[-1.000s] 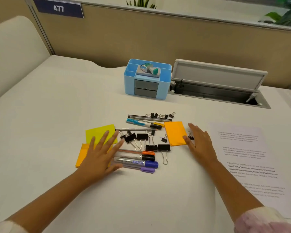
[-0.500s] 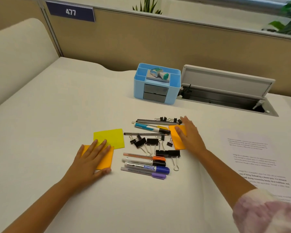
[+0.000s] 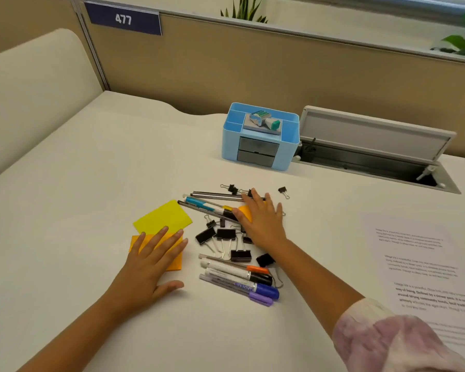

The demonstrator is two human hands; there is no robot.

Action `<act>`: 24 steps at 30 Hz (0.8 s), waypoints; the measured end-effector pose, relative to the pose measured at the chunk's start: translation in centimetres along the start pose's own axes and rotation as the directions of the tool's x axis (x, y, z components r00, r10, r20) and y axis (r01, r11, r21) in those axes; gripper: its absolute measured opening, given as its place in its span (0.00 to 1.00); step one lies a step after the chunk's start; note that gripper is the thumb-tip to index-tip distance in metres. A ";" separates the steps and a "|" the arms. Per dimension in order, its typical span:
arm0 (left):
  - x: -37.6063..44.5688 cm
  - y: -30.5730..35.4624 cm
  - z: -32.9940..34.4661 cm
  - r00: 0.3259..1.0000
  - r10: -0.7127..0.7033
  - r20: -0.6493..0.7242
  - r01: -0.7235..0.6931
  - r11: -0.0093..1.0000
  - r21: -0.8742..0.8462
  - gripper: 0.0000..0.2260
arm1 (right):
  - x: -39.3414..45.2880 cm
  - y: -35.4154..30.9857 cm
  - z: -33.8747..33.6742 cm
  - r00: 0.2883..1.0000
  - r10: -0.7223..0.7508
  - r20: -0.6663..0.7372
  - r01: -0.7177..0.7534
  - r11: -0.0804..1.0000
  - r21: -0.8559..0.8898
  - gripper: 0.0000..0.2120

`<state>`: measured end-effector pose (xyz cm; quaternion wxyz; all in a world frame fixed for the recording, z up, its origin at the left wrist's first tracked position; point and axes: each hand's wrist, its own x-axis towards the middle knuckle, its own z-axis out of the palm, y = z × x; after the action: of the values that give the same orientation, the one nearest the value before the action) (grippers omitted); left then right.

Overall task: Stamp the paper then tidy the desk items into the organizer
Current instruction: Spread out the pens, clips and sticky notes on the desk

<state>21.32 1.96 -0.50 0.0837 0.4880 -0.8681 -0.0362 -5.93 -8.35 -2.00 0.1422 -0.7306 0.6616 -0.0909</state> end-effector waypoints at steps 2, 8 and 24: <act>0.0 0.1 0.0 1.000 0.010 -0.001 -0.010 1.000 0.012 0.31 | 0.0 -1.6 0.6 1.000 -0.003 0.021 0.003 1.000 0.001 0.32; 0.1 0.1 0.3 0.995 -0.104 -0.006 0.104 0.995 -0.001 0.33 | -0.5 -3.4 0.1 0.988 -0.132 0.084 0.131 0.991 0.010 0.32; 0.5 6.1 2.5 0.985 0.167 -0.028 -0.165 0.984 0.068 0.36 | -15.6 3.2 -1.2 0.929 -0.344 0.137 0.349 0.937 -0.011 0.47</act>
<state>15.45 4.72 -2.05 0.0851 0.4168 -0.9050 0.0075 -11.00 6.75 -1.07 0.1546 -0.8427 0.5129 -0.0541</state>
